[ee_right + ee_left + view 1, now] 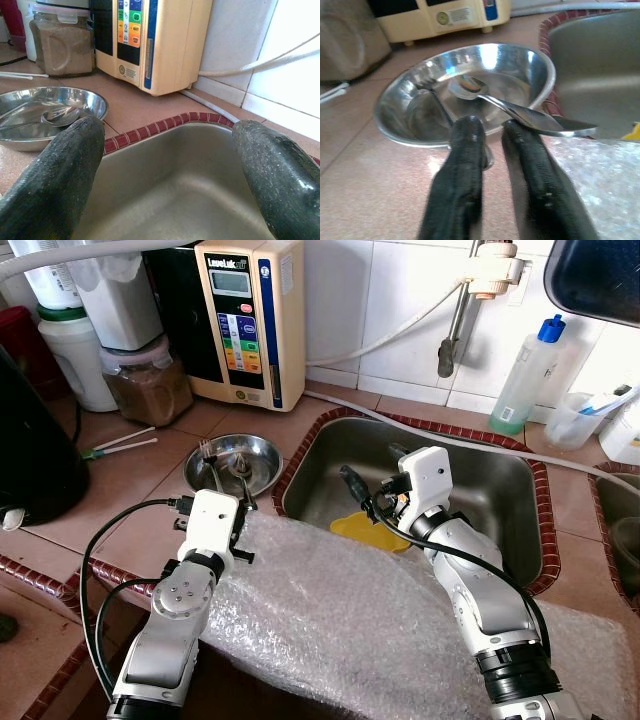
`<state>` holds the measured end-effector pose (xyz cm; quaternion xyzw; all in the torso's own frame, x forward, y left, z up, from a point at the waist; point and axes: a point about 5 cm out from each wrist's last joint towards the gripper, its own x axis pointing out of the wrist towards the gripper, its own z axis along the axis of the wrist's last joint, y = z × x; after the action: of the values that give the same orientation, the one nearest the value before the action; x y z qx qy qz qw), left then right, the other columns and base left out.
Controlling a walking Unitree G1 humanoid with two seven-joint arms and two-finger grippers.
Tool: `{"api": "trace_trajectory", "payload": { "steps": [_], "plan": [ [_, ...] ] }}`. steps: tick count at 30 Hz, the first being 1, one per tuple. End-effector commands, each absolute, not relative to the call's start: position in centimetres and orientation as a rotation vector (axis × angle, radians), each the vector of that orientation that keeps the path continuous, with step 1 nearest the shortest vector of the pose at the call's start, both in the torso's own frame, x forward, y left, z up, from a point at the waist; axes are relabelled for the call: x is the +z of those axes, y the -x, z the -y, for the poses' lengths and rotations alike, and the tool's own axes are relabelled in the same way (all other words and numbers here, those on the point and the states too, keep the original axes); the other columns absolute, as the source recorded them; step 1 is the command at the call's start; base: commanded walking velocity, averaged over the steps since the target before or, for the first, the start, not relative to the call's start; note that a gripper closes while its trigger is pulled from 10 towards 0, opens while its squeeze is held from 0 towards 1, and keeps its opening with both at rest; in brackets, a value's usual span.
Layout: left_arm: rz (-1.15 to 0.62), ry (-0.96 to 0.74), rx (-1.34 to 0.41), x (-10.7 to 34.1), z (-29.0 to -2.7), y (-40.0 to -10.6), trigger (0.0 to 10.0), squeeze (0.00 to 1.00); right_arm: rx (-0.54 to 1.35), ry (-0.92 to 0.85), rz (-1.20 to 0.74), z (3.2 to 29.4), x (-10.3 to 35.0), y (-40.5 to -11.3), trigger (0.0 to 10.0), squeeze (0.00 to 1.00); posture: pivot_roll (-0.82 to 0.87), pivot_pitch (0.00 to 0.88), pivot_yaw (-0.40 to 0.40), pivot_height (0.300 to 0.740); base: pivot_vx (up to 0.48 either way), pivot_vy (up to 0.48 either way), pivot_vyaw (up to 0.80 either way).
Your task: Kitchen organization
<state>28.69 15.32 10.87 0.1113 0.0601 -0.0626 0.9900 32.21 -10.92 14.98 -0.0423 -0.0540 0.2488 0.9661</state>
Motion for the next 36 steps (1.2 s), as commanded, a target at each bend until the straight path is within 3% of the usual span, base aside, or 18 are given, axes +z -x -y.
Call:
{"api": "trace_trajectory", "payload": {
  "steps": [1,15,32,33,34,35,36],
  "plan": [
    [-0.102,-0.242,-0.087,11.2,-15.9,-28.5,0.0,0.00,0.503,0.087,0.104,11.0,14.8,-32.2,10.0,0.00,0.09,0.000,0.022,0.740,0.000,0.000,0.00],
    [0.003,-0.301,0.071,12.9,-17.8,-27.8,0.0,0.00,0.505,0.090,0.102,11.1,14.8,-32.3,10.0,0.00,0.09,0.000,0.013,0.740,0.000,0.000,0.00],
    [0.047,-0.300,0.108,13.6,-17.9,-28.3,0.0,0.00,0.507,0.093,0.097,11.1,14.8,-32.3,10.0,0.00,0.09,0.000,0.008,0.740,0.000,0.000,0.00],
    [0.043,-0.297,0.104,13.6,-17.8,-28.4,1.3,0.00,0.507,0.094,0.096,11.1,14.7,-32.3,10.0,0.00,0.09,0.000,0.008,0.740,0.000,0.000,0.00],
    [0.040,-0.296,0.101,13.5,-17.7,-28.4,4.9,0.48,0.507,0.094,0.096,11.1,14.7,-32.3,10.0,0.00,0.09,0.000,0.008,0.740,0.000,0.000,0.00],
    [0.039,-0.285,0.096,13.4,-17.6,-28.5,10.0,1.00,0.507,0.095,0.095,11.1,14.7,-32.3,10.0,0.00,0.09,0.000,0.008,0.740,0.000,0.000,0.00],
    [0.039,-0.282,0.096,13.4,-17.6,-28.6,10.0,1.00,0.507,0.096,0.095,11.1,14.7,-32.3,10.0,0.00,0.09,0.000,0.008,0.740,0.000,0.000,0.00]
  ]
}}
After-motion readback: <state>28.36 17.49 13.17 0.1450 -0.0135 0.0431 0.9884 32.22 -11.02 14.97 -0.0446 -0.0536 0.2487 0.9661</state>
